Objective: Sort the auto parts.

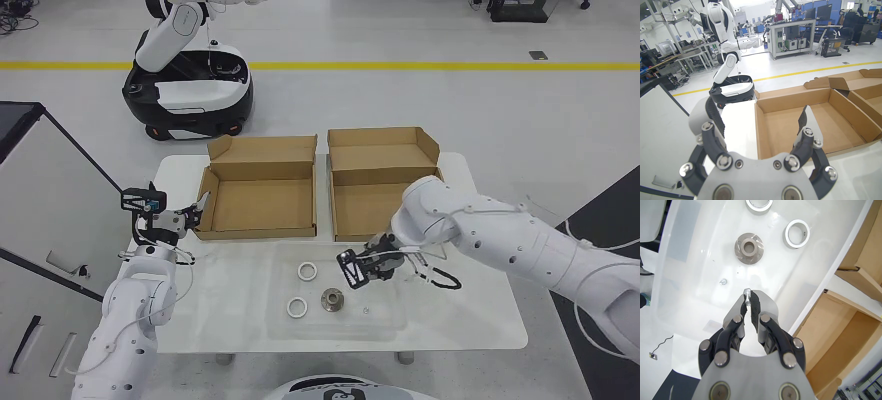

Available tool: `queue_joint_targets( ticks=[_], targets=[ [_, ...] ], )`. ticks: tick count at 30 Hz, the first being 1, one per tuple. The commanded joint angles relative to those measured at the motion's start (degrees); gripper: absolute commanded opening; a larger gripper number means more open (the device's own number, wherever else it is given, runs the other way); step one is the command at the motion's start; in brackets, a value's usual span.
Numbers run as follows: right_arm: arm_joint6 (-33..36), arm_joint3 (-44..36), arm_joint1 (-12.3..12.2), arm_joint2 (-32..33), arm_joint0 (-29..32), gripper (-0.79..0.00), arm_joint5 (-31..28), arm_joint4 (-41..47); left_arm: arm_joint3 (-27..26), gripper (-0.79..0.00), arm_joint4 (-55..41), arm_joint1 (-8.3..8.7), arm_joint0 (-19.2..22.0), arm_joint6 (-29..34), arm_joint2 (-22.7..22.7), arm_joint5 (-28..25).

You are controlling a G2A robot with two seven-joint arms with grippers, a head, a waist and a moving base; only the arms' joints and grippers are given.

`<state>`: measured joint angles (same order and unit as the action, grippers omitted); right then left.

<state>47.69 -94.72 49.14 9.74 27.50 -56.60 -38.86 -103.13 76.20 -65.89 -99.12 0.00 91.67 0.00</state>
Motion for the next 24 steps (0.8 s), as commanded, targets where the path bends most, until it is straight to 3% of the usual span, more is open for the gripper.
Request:
queue_joint_targets(
  ticks=[1,10,24],
  targets=[
    [0.00,-0.38,-0.80,0.00,-0.66,-0.785,0.00,0.84,0.00,0.000,0.00,0.00,0.00,0.00,0.00,0.00],
    [0.02,-1.22,-4.59,2.73,-3.66,-0.785,0.18,7.68,0.00,0.000,0.00,0.00,0.00,0.00,0.00,0.00],
    [-7.69,-2.60,-9.74,11.23,-2.52,-0.785,-1.40,20.23,0.00,0.000,0.00,0.00,0.00,0.00,0.00,0.00]
  ],
)
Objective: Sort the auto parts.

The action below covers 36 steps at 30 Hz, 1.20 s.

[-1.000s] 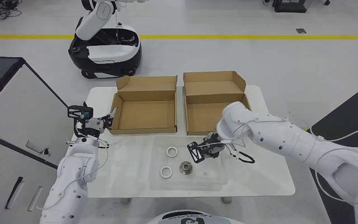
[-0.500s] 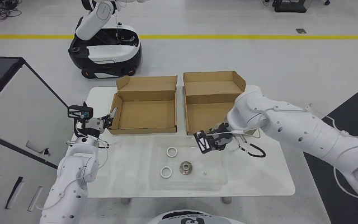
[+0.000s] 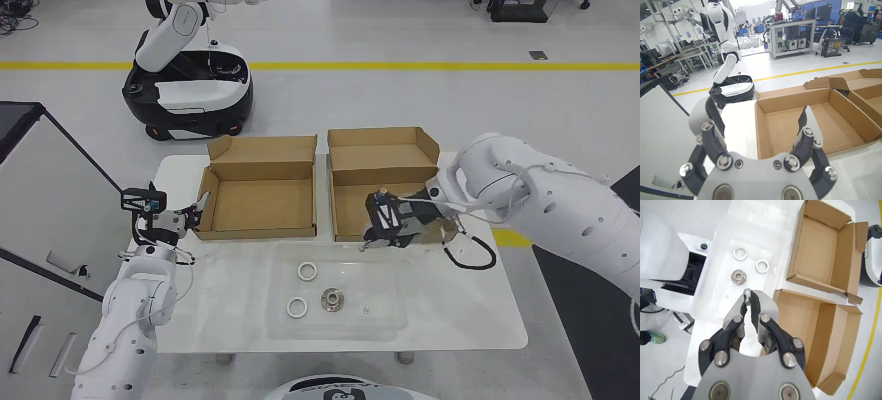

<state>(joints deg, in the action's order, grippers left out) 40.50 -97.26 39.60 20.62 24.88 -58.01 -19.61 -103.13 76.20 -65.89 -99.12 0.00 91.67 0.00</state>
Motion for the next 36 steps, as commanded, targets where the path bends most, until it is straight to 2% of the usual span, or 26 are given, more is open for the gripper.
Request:
queue_joint_targets(
  ticks=[1,9,15,26,36],
  targets=[
    [-1.13,-0.15,-0.46,0.75,0.30,-0.785,0.01,2.14,0.00,0.000,0.00,0.00,0.00,0.00,0.00,0.00],
    [-2.42,-1.07,-1.62,1.98,1.15,-0.785,0.01,11.12,0.00,0.000,0.00,0.00,0.00,0.00,0.00,0.00],
    [0.30,0.97,-1.69,1.55,0.72,-0.785,0.01,14.66,0.00,0.000,0.00,0.00,0.00,0.00,0.00,0.00],
    [-0.57,5.29,0.93,0.63,-0.55,-0.785,0.01,16.76,0.00,0.000,0.00,0.00,0.00,0.00,0.00,0.00],
    [-4.82,6.88,3.62,1.55,-1.40,-0.785,0.01,20.61,0.00,0.000,0.00,0.00,0.00,0.00,0.00,0.00]
  ],
)
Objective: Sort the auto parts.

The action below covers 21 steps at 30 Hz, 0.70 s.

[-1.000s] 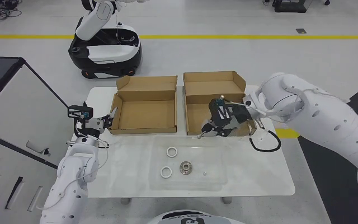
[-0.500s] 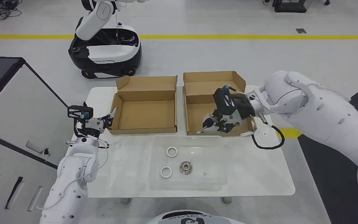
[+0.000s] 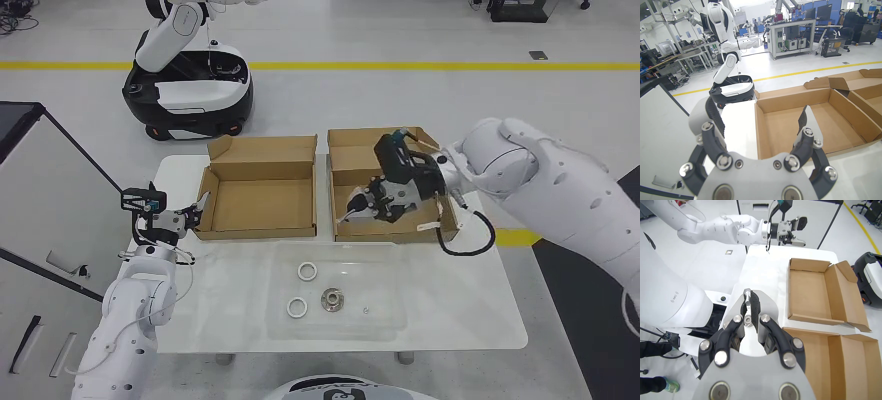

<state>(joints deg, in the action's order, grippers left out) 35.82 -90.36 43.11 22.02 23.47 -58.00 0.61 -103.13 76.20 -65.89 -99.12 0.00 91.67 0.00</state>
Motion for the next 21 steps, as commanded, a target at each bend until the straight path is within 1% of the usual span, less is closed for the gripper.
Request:
queue_joint_targets(
  ticks=[1,4,8,13,14,21],
  targets=[
    [-0.34,-0.11,0.27,0.39,0.10,-0.785,0.00,1.13,0.00,0.000,0.00,0.00,0.00,0.00,0.00,0.00],
    [-0.17,-0.84,0.58,1.27,0.64,-0.785,0.00,4.40,0.00,0.000,0.00,0.00,0.00,0.00,0.00,0.00],
    [2.39,-2.52,0.68,3.04,2.27,-0.785,0.00,10.69,0.00,0.000,0.00,0.00,0.00,0.00,0.00,0.00],
    [9.86,-4.00,0.64,7.41,5.26,-0.785,0.00,20.25,0.00,0.000,0.00,0.00,0.00,0.00,0.00,0.00],
    [10.47,-4.14,0.63,8.52,6.03,-0.785,0.00,22.03,0.00,0.000,0.00,0.00,0.00,0.00,0.00,0.00],
    [10.47,-5.05,-0.06,14.72,10.80,-0.785,0.00,27.22,0.00,0.000,0.00,0.00,0.00,0.00,0.00,0.00]
  ],
)
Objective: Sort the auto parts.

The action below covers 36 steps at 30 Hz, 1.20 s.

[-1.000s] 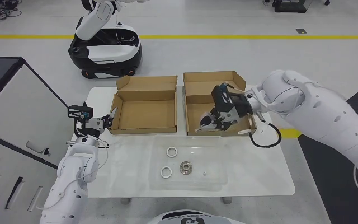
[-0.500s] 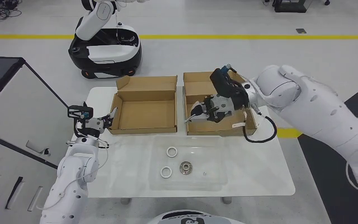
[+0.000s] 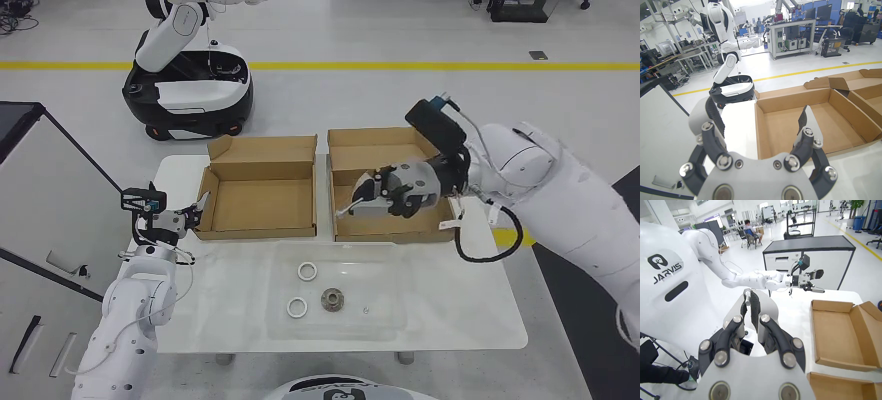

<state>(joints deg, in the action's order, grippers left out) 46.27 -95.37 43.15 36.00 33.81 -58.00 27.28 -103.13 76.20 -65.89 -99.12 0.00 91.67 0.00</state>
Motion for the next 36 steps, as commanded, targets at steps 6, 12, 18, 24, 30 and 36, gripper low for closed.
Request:
queue_joint_targets(
  ticks=[6,12,18,24,30,36],
  targets=[
    [0.03,-1.74,-1.02,5.83,4.67,-0.785,0.00,3.99,0.00,0.000,0.00,0.00,0.00,0.00,0.00,0.00],
    [0.03,-5.85,-1.63,10.52,8.56,-0.785,0.00,9.67,0.00,0.000,0.00,0.00,0.00,0.00,0.00,0.00],
    [0.03,-9.75,-1.25,14.75,11.19,-0.785,0.00,16.55,0.00,0.000,0.00,0.00,0.00,0.00,0.00,0.00],
    [0.04,-12.59,-0.34,16.99,13.25,-0.785,0.00,23.23,0.00,0.000,0.00,0.00,0.00,0.00,0.00,0.00],
    [0.04,-13.85,0.40,17.41,14.32,-0.785,0.00,24.79,0.00,0.000,0.00,0.00,0.00,0.00,0.00,0.00],
    [0.04,-13.49,0.45,17.38,14.44,-0.785,0.00,24.43,0.00,0.000,0.00,0.00,0.00,0.00,0.00,0.00]
  ],
)
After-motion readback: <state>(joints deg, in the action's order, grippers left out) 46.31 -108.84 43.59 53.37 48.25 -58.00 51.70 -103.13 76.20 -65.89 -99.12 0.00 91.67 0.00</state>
